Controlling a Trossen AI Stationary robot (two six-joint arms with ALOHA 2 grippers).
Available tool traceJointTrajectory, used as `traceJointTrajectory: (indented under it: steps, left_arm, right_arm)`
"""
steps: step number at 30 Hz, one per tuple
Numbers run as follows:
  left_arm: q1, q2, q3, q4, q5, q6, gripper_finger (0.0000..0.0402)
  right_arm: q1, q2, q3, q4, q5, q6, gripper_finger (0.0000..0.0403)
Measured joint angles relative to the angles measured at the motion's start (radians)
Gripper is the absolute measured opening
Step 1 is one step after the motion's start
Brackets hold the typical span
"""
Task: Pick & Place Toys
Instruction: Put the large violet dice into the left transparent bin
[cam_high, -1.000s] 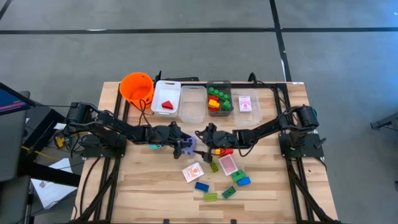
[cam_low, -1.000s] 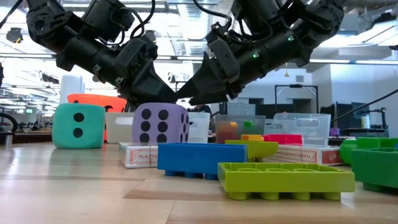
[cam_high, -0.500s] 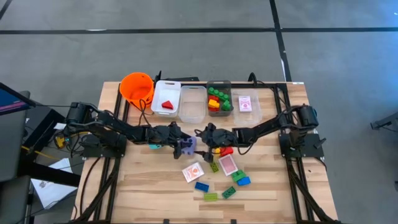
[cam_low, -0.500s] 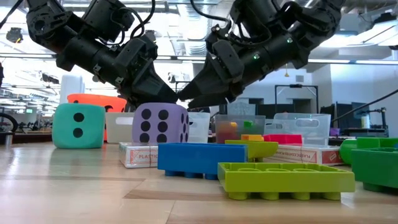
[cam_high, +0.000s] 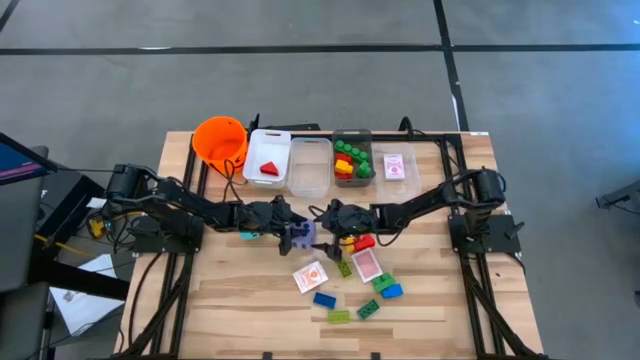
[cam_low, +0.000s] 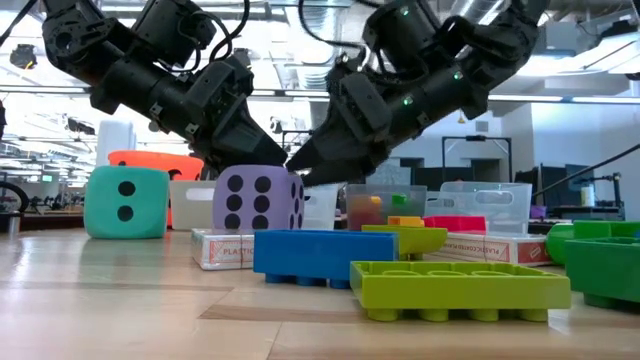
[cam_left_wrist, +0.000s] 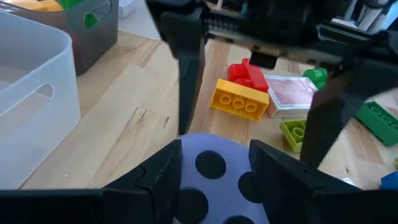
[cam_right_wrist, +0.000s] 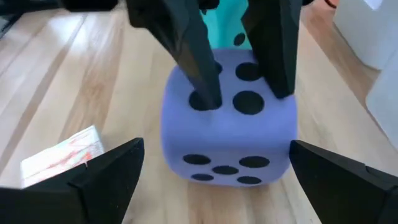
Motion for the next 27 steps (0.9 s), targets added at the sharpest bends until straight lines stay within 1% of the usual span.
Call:
traceJointTrajectory:
  steps: [7, 18, 22, 25, 27]
  left_arm:
    - [0.000, -0.001, 0.000, -0.001, 0.002, 0.000, 0.0182]
    - [0.001, -0.001, 0.001, -0.004, 0.003, 0.001, 0.0182]
    - [0.001, -0.002, 0.001, 0.060, 0.003, 0.046, 0.0182]
    - [0.001, -0.025, 0.001, 0.107, 0.003, 0.054, 0.0182]
    - [0.001, -0.058, 0.002, 0.092, 0.003, 0.053, 0.0182]
  right_arm:
    - [0.002, 0.097, 0.086, 0.010, 0.001, 0.003, 0.0395]
    - [0.002, 0.088, 0.098, -0.026, 0.023, -0.028, 0.0395]
    - [0.002, 0.096, 0.098, -0.029, 0.023, -0.031, 0.0395]
    - [0.002, 0.096, 0.098, -0.027, 0.025, -0.031, 0.0395]
    - [0.002, 0.096, 0.098, -0.029, 0.027, -0.031, 0.0395]
